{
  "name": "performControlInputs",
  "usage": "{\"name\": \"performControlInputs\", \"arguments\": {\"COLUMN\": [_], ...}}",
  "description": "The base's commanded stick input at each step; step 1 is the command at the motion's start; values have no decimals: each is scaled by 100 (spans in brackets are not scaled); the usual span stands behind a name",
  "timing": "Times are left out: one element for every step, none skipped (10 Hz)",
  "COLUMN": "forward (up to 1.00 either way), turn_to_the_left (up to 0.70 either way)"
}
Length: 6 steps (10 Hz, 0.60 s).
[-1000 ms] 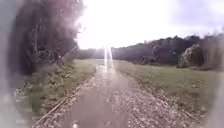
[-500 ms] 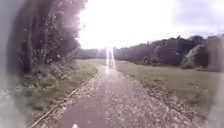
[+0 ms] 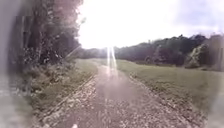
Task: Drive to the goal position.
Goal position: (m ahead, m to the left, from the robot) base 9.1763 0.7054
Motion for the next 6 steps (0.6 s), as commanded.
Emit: {"name": "performControlInputs", "arguments": {"forward": [85, 85, 85, 85, 85, 85], "turn_to_the_left": [0, 0, 0, 0, 0, 0]}}
